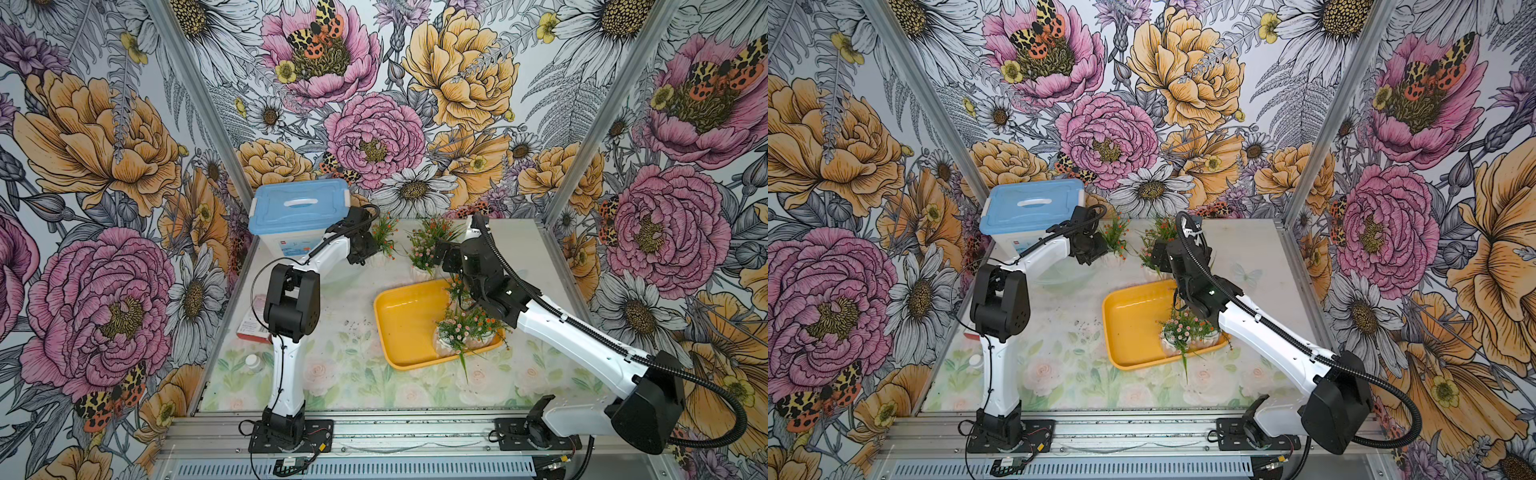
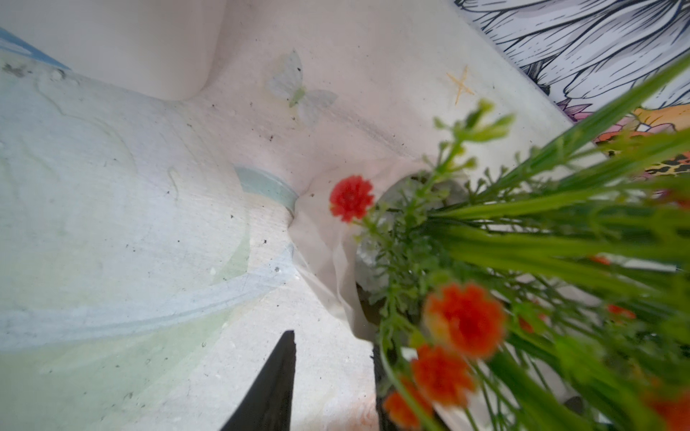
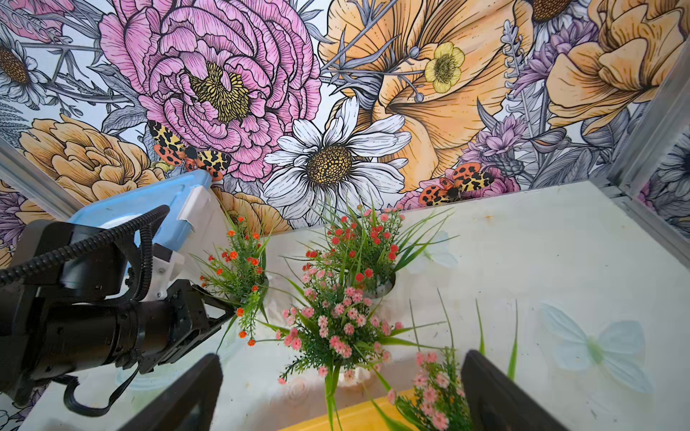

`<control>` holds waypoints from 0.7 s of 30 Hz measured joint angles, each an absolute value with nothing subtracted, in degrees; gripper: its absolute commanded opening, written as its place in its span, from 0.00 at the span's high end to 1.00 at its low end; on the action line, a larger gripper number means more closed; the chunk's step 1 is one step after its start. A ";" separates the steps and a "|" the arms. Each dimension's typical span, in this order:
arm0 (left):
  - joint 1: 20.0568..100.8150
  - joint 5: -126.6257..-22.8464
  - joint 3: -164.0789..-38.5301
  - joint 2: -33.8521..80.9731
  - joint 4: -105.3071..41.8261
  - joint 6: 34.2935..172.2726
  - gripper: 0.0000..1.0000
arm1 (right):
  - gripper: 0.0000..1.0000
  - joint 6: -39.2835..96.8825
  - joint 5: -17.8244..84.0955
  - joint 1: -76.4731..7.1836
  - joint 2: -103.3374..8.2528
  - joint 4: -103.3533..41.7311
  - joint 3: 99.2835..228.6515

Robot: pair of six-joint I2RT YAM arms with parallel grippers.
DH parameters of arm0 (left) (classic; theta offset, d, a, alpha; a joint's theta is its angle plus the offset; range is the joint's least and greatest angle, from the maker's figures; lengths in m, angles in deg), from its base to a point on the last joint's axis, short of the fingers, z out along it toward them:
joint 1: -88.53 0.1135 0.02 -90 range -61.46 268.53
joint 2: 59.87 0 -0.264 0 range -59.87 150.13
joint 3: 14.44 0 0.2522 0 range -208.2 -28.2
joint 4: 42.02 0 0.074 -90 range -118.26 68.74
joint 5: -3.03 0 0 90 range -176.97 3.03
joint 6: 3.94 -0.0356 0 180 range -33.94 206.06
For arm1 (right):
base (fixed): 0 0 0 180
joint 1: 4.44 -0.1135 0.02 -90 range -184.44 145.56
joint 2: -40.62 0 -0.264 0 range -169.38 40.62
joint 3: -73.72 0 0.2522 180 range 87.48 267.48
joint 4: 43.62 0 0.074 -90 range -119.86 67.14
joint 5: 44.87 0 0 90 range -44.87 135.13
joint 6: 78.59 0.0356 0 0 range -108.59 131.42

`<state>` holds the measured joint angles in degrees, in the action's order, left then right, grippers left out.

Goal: Put the potted gypsophila into the storage box
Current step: Pick up the baby's breath potted plant from the center of the board.

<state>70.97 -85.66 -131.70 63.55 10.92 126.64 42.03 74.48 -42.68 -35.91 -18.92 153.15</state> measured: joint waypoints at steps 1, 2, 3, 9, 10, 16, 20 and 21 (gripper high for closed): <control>70.99 -85.66 -131.83 63.59 10.94 126.64 0.63 | 0.01 42.03 74.50 -42.68 -35.93 -18.92 153.15; 71.04 -85.62 -132.12 63.68 11.05 126.64 0.63 | 0.01 42.03 74.50 -42.68 -35.98 -18.94 153.15; 71.08 -85.56 -132.38 63.79 11.09 126.66 0.64 | 0.01 42.00 74.52 -42.68 -36.02 -18.94 153.15; 71.13 -85.16 -135.44 66.10 11.53 126.68 0.64 | 0.01 42.00 74.52 -42.68 -37.29 -18.94 153.23; 71.13 -85.03 -135.94 66.58 11.51 126.66 0.64 | 0.01 42.00 74.54 -42.68 -37.55 -18.94 153.23; 71.13 -85.05 -136.51 68.60 10.33 126.64 0.69 | 0.01 42.18 74.59 -42.68 -38.16 -18.83 153.30; 71.48 -85.25 -135.40 68.40 8.58 126.62 0.74 | 0.01 42.46 74.76 -42.68 -38.18 -18.81 153.30; 71.48 -85.27 -134.79 68.11 7.84 126.62 0.76 | 0.01 42.46 74.76 -42.68 -38.18 -18.81 153.30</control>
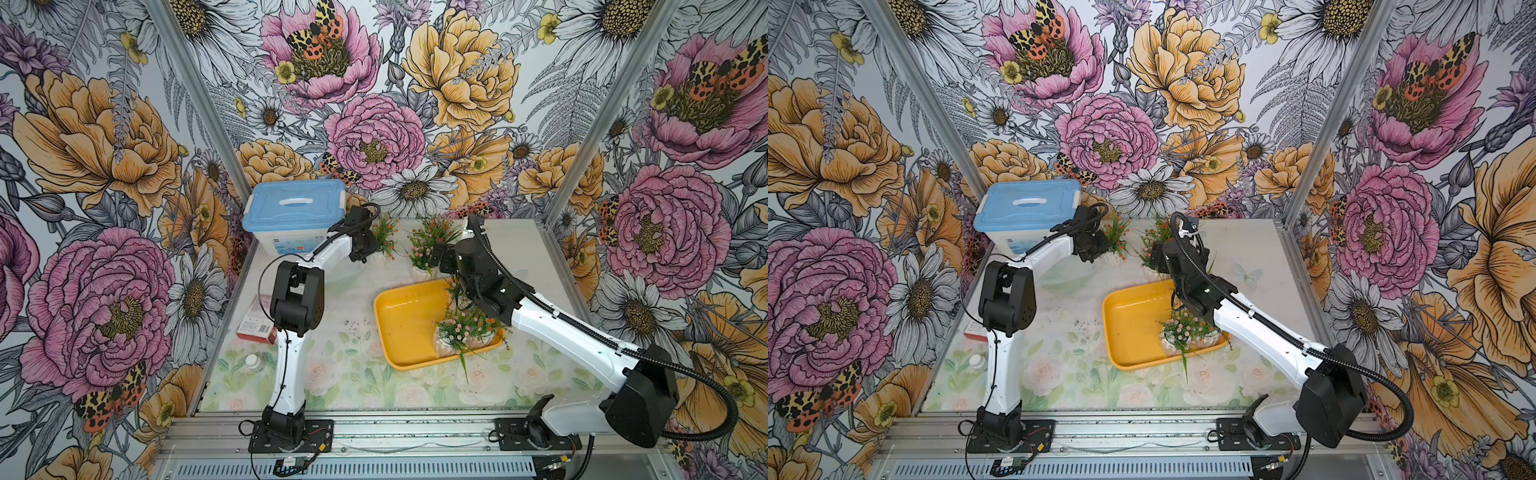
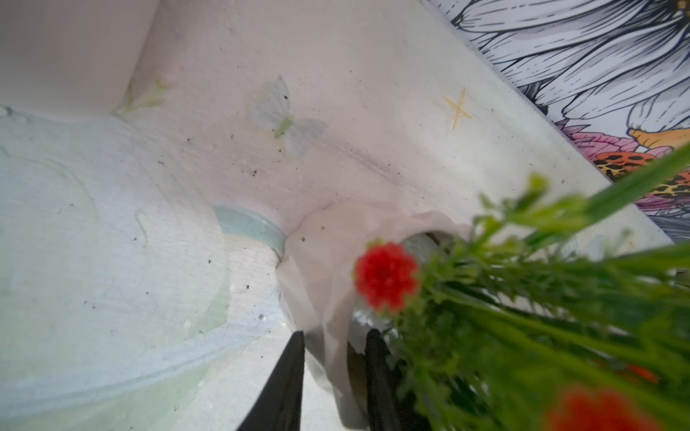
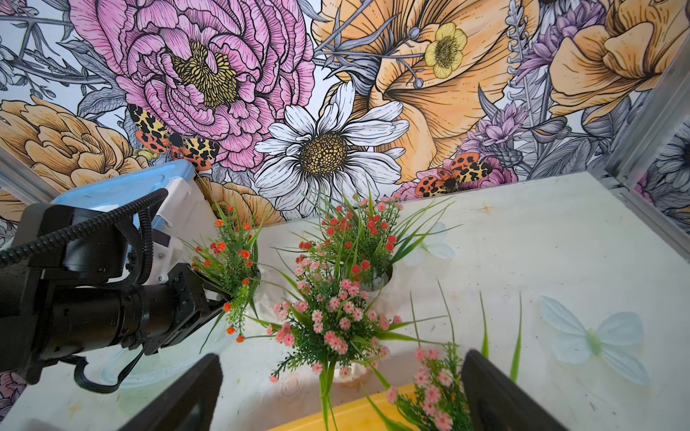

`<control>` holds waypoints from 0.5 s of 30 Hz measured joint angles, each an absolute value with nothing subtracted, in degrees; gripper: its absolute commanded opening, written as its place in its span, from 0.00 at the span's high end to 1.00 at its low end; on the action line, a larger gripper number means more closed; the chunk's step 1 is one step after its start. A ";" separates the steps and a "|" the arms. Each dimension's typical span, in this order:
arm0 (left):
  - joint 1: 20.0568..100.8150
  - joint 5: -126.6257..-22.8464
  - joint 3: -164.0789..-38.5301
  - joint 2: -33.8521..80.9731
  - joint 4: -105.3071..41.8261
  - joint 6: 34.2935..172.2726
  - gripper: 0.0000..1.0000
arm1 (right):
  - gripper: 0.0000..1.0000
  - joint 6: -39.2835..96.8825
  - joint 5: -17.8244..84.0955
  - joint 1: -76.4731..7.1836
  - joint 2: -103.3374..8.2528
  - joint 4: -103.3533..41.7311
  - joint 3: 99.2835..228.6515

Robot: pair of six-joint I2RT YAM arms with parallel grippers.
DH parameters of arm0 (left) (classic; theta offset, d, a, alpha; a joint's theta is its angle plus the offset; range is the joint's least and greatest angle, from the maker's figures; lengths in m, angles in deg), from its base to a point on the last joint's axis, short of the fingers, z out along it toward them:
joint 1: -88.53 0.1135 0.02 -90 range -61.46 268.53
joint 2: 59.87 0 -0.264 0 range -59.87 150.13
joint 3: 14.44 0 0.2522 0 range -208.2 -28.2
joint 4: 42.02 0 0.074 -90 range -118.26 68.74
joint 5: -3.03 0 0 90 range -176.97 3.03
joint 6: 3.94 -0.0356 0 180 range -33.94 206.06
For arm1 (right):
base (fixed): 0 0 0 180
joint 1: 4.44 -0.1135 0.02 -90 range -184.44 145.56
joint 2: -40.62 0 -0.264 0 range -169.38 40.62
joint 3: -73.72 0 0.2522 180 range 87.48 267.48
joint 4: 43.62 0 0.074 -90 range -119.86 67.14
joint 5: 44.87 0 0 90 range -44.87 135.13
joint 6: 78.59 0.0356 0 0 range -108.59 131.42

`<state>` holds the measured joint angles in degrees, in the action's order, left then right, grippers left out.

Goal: Put the potted gypsophila into the storage box
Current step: Pick up the baby's breath potted plant from the center of the board.

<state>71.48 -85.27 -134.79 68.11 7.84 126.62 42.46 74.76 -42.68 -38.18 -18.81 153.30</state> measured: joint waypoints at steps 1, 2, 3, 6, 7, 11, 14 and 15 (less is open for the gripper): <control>71.52 -85.27 -134.24 67.81 7.36 126.60 0.78 | 0.01 42.48 74.78 -42.68 -38.18 -18.81 153.30; 71.52 -85.25 -133.52 67.37 6.96 126.51 0.80 | 0.01 42.48 74.83 -42.68 -38.18 -18.81 153.30; 71.52 -85.27 -132.86 66.89 6.77 126.33 0.81 | 0.01 42.48 74.89 -42.68 -38.18 -18.81 153.30; 71.52 -85.53 -131.38 65.75 6.88 125.00 0.87 | 0.01 42.51 74.89 -42.68 -38.18 -18.79 153.30; 71.58 -85.91 -131.03 65.43 7.05 124.61 0.88 | 0.01 42.51 74.89 -42.68 -38.18 -18.79 153.30; 71.91 -86.08 -128.91 63.94 7.38 123.30 0.91 | 0.01 42.79 74.87 -42.68 -38.18 -18.79 153.30; 71.89 -86.06 -128.27 63.48 7.44 122.75 0.97 | 0.01 43.10 74.83 -42.68 -38.18 -18.79 153.30; 71.89 -86.04 -128.27 63.48 7.42 122.53 0.99 | 0.01 43.12 74.81 -42.68 -38.18 -18.79 153.30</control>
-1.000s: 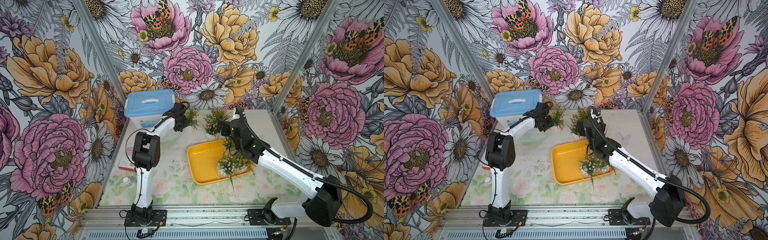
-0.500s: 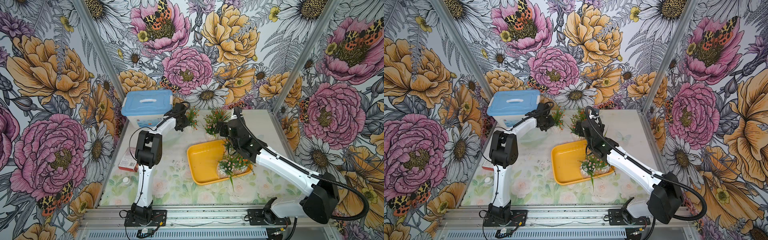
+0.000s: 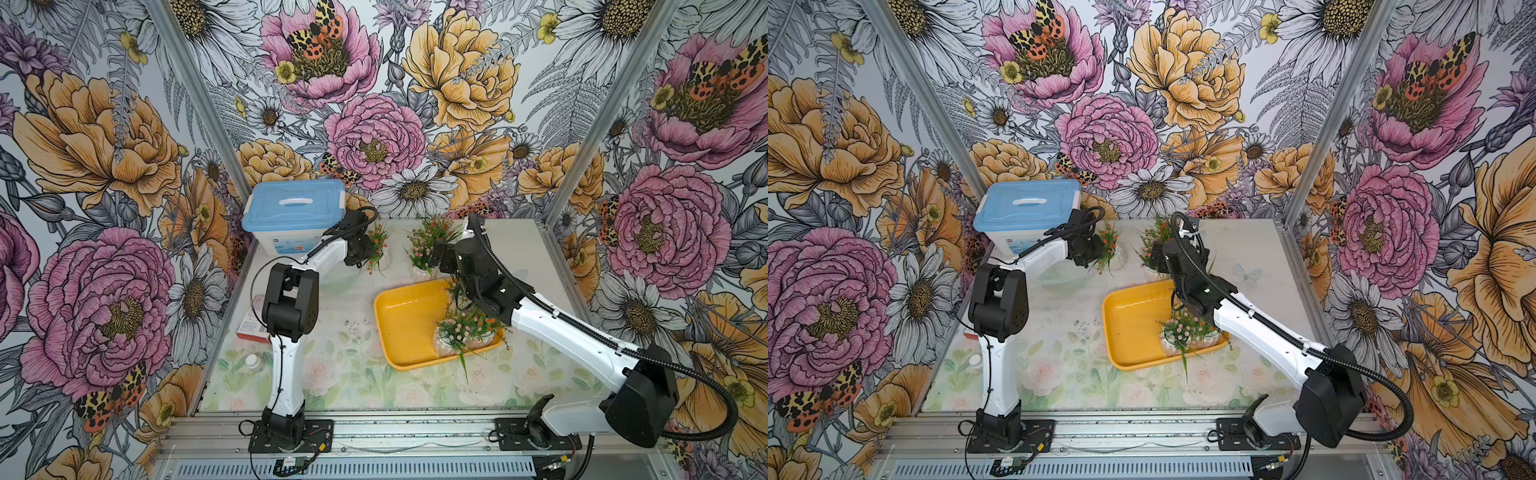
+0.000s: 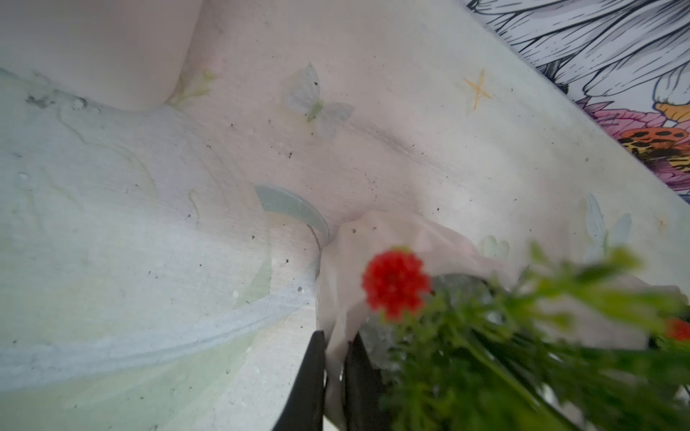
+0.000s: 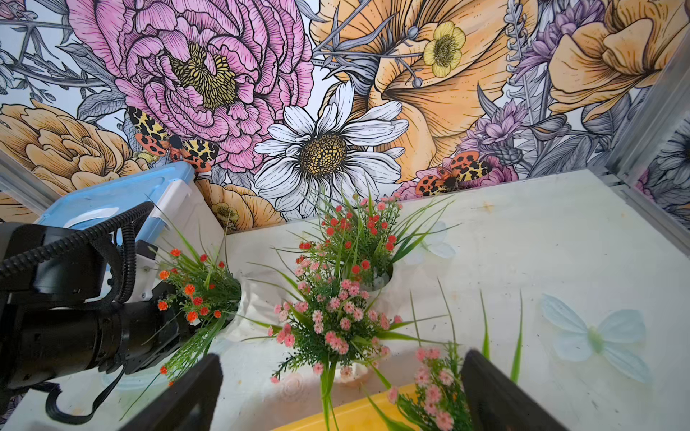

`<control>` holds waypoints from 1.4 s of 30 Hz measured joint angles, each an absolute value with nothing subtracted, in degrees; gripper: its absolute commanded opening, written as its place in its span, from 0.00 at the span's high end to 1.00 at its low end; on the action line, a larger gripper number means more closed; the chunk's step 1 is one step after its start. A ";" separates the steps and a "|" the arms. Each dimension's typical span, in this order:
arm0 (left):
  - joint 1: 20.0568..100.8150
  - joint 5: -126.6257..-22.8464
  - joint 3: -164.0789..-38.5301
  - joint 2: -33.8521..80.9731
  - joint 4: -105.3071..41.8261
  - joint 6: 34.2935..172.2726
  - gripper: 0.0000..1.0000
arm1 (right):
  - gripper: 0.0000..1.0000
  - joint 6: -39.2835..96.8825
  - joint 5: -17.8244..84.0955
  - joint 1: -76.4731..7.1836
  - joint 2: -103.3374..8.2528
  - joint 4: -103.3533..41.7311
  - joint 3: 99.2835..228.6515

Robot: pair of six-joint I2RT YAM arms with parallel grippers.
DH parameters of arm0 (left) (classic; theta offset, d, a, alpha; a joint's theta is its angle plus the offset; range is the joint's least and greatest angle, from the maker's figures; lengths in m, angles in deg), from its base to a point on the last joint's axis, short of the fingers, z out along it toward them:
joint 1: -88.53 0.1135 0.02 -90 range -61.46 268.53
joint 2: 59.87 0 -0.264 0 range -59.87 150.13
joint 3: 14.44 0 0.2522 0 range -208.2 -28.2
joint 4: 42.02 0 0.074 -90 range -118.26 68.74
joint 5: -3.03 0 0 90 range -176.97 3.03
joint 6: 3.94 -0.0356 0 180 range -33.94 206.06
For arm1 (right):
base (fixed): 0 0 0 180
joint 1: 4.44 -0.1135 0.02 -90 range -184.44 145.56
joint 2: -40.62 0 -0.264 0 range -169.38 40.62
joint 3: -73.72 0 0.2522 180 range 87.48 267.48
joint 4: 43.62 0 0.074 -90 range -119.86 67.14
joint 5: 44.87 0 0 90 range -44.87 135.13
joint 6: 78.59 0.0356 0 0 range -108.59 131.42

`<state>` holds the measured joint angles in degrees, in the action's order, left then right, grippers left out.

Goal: Put the potted gypsophila into the storage box
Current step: Pick up the baby's breath potted plant from the center of the board, then place the baby's breath potted plant at the storage box.

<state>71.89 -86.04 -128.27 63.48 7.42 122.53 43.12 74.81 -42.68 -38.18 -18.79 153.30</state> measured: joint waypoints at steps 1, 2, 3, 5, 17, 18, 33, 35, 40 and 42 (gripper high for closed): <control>71.89 -85.97 -128.27 63.48 7.42 122.44 1.00 | 0.01 43.14 74.70 -42.70 -38.18 -18.79 153.30; 71.89 -85.88 -128.27 63.48 7.42 122.12 1.00 | 0.01 43.27 74.67 -42.75 -38.18 -18.79 153.30; 71.87 -85.82 -128.27 63.46 7.42 122.03 1.00 | 0.01 43.36 74.65 -42.79 -38.18 -18.79 153.30; 71.78 -85.58 -128.27 63.44 7.42 121.83 1.00 | 0.01 43.51 74.65 -42.83 -38.16 -18.79 153.30; 71.45 -84.62 -123.88 53.19 14.48 118.47 1.00 | 0.01 42.83 75.81 -43.16 -31.12 -17.72 149.50; 71.39 -84.62 -123.03 50.96 14.61 118.38 1.00 | 0.01 42.66 76.01 -43.16 -30.18 -17.46 149.17; 59.61 -84.83 -113.08 32.75 17.39 118.42 1.00 | 0.01 41.19 61.65 -36.80 -23.21 -8.10 148.01; 56.72 -84.83 -111.44 32.68 17.78 118.99 1.00 | 0.01 41.83 58.54 -36.30 -22.49 -6.07 147.99; 50.06 -84.86 -109.52 32.86 19.36 119.78 1.00 | 0.01 43.53 54.00 -36.28 -17.70 -1.76 145.63; 48.02 -84.88 -109.52 33.41 19.27 120.04 1.00 | 0.01 44.10 53.58 -36.30 -14.95 0.73 144.34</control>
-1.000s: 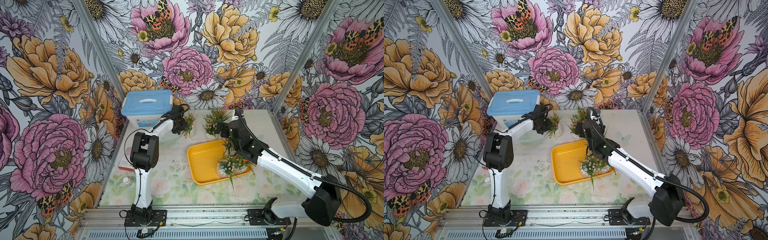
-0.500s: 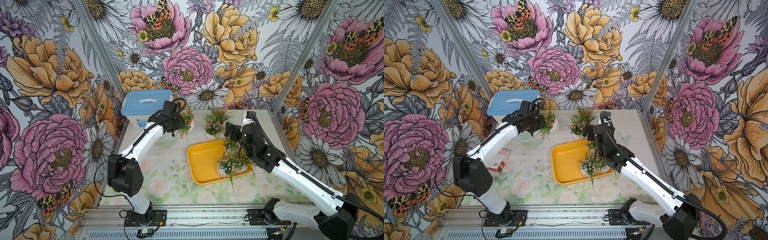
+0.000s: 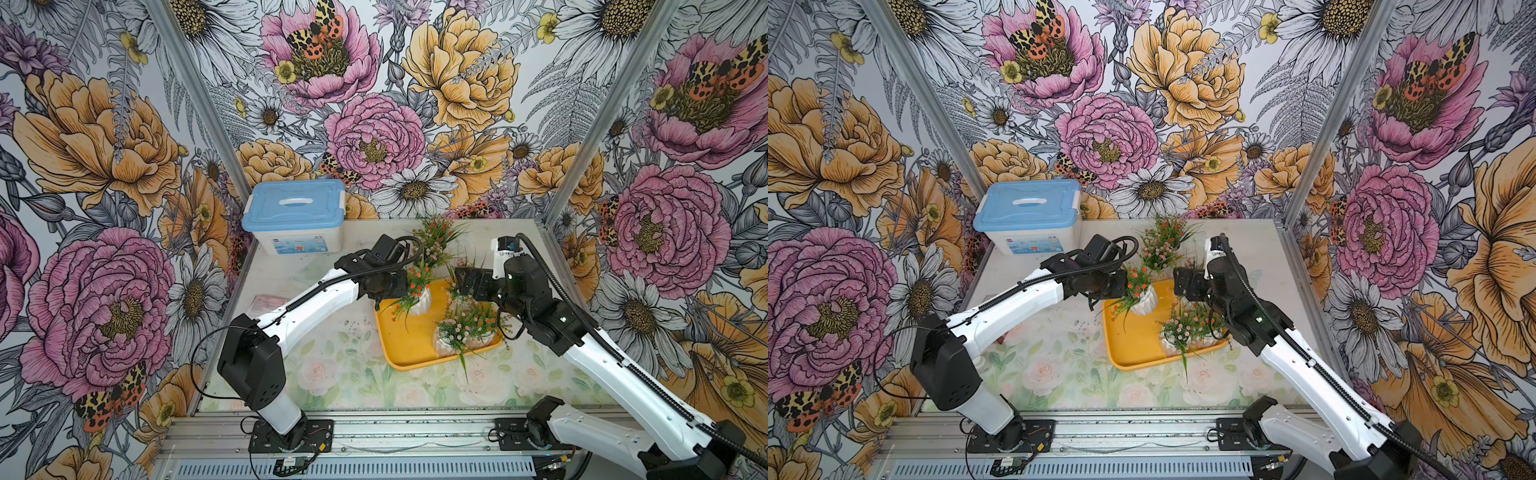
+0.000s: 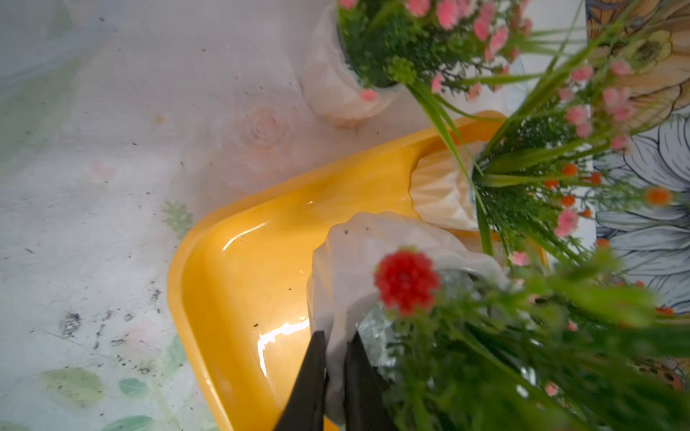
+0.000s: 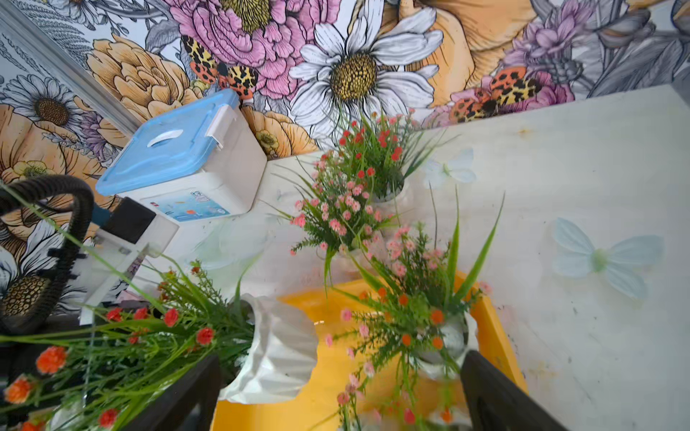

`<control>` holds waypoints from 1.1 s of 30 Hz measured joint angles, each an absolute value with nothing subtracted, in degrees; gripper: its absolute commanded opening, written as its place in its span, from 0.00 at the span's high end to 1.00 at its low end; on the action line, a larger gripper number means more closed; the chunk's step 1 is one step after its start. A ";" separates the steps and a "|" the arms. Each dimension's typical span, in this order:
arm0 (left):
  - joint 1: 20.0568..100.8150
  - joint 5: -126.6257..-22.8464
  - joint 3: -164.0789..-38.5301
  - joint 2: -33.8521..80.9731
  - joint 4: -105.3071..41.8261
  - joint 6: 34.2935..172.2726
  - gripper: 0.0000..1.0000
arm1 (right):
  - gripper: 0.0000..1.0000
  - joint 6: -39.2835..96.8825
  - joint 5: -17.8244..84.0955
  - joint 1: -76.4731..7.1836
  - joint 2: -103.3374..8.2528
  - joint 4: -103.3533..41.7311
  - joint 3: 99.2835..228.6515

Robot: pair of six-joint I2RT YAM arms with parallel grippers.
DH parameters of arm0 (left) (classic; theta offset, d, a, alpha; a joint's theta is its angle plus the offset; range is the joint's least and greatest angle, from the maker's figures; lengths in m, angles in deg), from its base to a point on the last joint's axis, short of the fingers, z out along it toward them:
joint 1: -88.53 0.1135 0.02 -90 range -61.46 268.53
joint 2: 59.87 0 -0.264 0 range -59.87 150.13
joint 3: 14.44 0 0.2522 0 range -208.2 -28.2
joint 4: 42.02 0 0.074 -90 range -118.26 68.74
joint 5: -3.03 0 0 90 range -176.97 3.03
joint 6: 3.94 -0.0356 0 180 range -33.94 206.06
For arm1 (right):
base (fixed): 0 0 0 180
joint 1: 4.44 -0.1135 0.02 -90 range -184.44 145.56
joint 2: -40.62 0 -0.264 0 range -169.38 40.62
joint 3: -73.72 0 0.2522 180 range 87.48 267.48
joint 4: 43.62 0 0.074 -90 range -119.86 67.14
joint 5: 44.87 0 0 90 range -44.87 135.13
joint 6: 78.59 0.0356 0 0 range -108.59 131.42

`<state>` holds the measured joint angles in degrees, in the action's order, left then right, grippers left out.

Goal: Put the potted gypsophila into the storage box
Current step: Place the baby's breath potted plant at the storage box.

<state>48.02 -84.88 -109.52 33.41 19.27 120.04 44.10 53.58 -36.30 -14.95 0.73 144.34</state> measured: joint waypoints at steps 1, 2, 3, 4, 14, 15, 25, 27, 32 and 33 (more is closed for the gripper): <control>47.39 -84.88 -109.54 33.86 19.18 120.15 1.00 | 0.02 44.47 53.60 -36.28 -13.79 1.80 143.88; 46.82 -85.01 -109.61 34.65 19.16 120.17 1.00 | 0.02 44.82 53.60 -36.28 -12.41 3.07 143.44; 46.43 -85.18 -109.74 35.66 19.14 120.17 1.00 | 0.02 45.11 53.65 -36.30 -10.95 4.25 142.96; 46.23 -85.40 -110.02 36.75 19.16 120.17 1.00 | 0.02 45.35 53.69 -36.30 -9.86 5.12 142.59; 43.94 -87.87 -117.30 51.00 19.14 120.15 1.00 | 0.04 49.02 55.66 -37.26 -4.13 12.42 139.20; 43.65 -87.87 -118.22 52.03 19.09 120.15 1.00 | 0.04 49.24 55.99 -37.44 -4.02 12.77 139.03; 42.54 -87.85 -125.34 57.71 19.01 120.61 0.84 | 0.03 50.03 58.50 -37.48 -3.39 13.91 138.61; 42.54 -87.85 -125.63 57.75 18.72 120.78 0.79 | 0.03 50.00 59.00 -37.48 -3.80 14.06 138.63; 42.95 -87.87 -125.26 55.77 17.91 121.90 0.72 | 0.02 49.44 61.17 -37.48 -7.61 14.26 139.27; 43.21 -87.87 -124.77 54.78 17.85 121.92 0.71 | 0.02 49.24 61.67 -37.48 -8.61 14.32 139.70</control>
<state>43.21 -87.87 -124.77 54.78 17.85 121.92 49.24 61.67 -37.48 -8.61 14.32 139.70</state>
